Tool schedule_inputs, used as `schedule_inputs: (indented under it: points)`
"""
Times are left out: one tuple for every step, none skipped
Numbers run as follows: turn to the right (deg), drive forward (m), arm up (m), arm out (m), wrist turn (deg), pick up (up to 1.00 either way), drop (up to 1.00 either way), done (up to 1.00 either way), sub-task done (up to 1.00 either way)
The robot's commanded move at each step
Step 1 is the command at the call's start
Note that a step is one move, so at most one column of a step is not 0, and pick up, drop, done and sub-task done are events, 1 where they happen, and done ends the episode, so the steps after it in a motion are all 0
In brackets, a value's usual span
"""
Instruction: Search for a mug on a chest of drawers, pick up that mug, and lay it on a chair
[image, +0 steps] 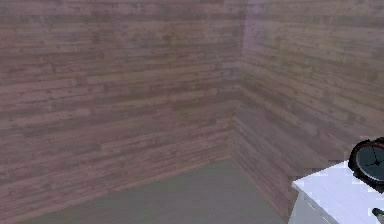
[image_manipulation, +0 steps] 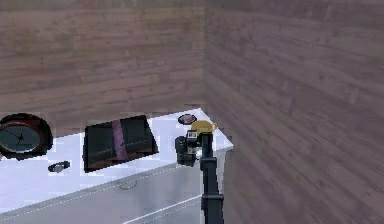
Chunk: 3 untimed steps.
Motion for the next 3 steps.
schedule_inputs:
  points:
    - [0.0, 0.0, 0.1, 0.0, 0.0, 0.0, 0.0, 0.0, 0.0]
    - [0.0, 0.0, 0.18, 0.0, 0.0, 0.0, 0.0, 0.0, 0.0]
    - [0.0, 0.0, 0.0, 0.0, -45.0, 0.0, 0.0, 0.0, 0.0]
